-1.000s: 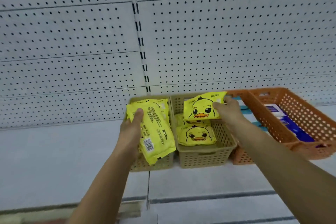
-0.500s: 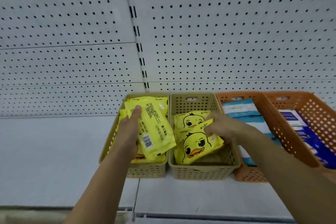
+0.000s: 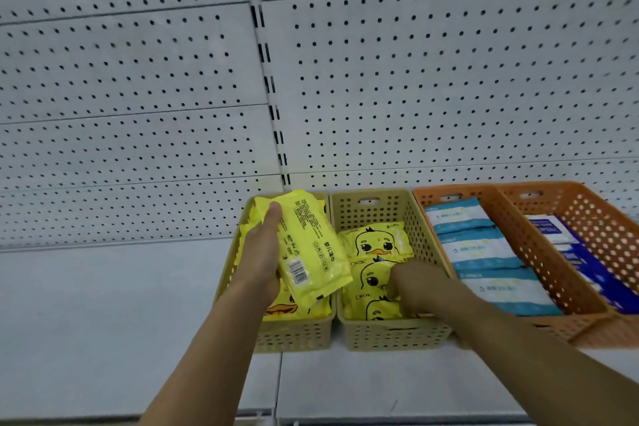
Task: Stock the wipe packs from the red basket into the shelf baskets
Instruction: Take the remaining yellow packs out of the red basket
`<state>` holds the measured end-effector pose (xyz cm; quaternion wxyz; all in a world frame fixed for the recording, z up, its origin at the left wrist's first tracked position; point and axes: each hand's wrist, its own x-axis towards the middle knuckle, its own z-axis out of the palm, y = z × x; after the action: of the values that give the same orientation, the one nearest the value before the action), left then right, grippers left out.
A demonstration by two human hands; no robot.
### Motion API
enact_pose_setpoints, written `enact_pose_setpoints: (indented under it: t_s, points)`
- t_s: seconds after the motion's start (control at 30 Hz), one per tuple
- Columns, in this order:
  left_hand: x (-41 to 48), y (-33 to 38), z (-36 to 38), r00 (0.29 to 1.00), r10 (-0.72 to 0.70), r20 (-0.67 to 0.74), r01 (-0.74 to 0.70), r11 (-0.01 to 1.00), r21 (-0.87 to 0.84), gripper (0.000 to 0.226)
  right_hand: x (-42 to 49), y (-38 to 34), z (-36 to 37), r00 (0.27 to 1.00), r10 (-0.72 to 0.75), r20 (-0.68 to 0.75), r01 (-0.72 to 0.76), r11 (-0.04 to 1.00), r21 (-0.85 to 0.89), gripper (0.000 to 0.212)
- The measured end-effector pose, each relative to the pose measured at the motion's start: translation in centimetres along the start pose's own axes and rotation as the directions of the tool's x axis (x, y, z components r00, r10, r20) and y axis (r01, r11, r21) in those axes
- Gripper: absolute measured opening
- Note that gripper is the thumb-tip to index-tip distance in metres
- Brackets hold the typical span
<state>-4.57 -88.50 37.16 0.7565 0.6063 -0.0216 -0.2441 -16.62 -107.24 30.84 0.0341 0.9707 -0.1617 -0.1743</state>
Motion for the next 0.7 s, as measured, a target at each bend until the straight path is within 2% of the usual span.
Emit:
enact_pose_setpoints:
  t_s: [0.03, 0.1, 0.13, 0.17, 0.23, 0.27, 0.3, 0.33, 0.4, 0.43, 0.47, 0.5, 0.57, 0.63, 0.7]
  points:
    - [0.1, -0.2, 0.1, 1.000, 0.001, 0.000, -0.001, 1.000, -0.017, 0.024, 0.1, 0.3, -0.4, 0.999, -0.030, -0.039, 0.032, 0.998, 0.059, 0.049]
    - [0.5, -0.3, 0.4, 1.000, -0.001, -0.013, 0.001, 0.999, -0.046, 0.028, -0.2, 0.4, -1.7, 0.965, -0.100, -0.244, 0.167, 0.948, 0.272, 0.081]
    - [0.7, -0.4, 0.6, 1.000, -0.016, -0.021, 0.015, 0.998, -0.060, 0.036, -0.7, -0.1, -2.7, 0.924, -0.128, -0.360, 0.265, 0.894, 0.361, 0.095]
    - [1.0, -0.7, 0.8, 0.999, -0.035, -0.017, 0.033, 0.995, -0.089, 0.045, -1.2, -0.8, -3.5, 0.870, -0.170, -0.462, 0.366, 0.851, 0.376, 0.103]
    - [1.1, -0.8, 1.6, 0.997, -0.067, 0.026, 0.071, 0.983, -0.172, 0.050, -1.5, -2.1, -4.5, 0.724, -0.282, -0.630, 0.524, 0.819, 0.235, 0.092]
    - [1.0, -0.8, 2.1, 0.996, -0.073, 0.055, 0.082, 0.978, -0.191, 0.050, -1.4, -2.4, -4.5, 0.655, -0.295, -0.696, 0.567, 0.800, 0.195, 0.078]
    - [1.1, -0.9, 2.5, 0.994, -0.067, 0.082, 0.081, 0.979, -0.185, 0.052, -1.3, -2.5, -4.5, 0.614, -0.246, -0.750, 0.602, 0.760, 0.244, 0.064]
    - [1.4, -1.0, 2.7, 0.994, -0.059, 0.093, 0.073, 0.984, -0.161, 0.058, -1.4, -2.5, -4.6, 0.618, -0.128, -0.776, 0.627, 0.675, 0.388, 0.048]
    - [1.6, -1.1, 3.0, 0.999, -0.035, 0.040, 0.036, 0.999, -0.032, 0.063, -2.1, -2.5, -5.3, 0.722, 0.128, -0.680, 0.613, 0.340, 0.714, 0.022]
    - [1.8, -1.3, 3.1, 1.000, 0.015, 0.011, -0.016, 1.000, 0.027, 0.057, -2.4, -2.4, -5.7, 0.766, 0.210, -0.608, 0.581, 0.177, 0.794, 0.021]
    - [2.1, -1.6, 3.1, 0.996, 0.082, -0.015, -0.081, 0.994, 0.079, 0.048, -2.4, -2.1, -6.0, 0.796, 0.258, -0.547, 0.549, 0.069, 0.833, 0.023]
    - [2.2, -2.0, 3.3, 0.985, 0.166, -0.050, -0.159, 0.980, 0.117, 0.043, -2.3, -1.8, -6.2, 0.818, 0.286, -0.499, 0.516, 0.016, 0.856, 0.028]
    - [2.6, -2.6, 3.7, 0.941, 0.320, -0.113, -0.303, 0.942, 0.146, 0.044, -1.7, -1.1, -6.3, 0.855, 0.325, -0.405, 0.429, 0.000, 0.904, 0.043]
    - [2.8, -2.9, 4.1, 0.902, 0.412, -0.129, -0.389, 0.906, 0.168, 0.046, -1.0, -0.5, -6.1, 0.882, 0.352, -0.313, 0.346, -0.033, 0.937, 0.051]
    - [2.9, -2.9, 4.7, 0.889, 0.446, -0.108, -0.424, 0.888, 0.178, 0.046, -0.5, 0.1, -6.0, 0.891, 0.386, -0.238, 0.297, -0.100, 0.950, 0.048]
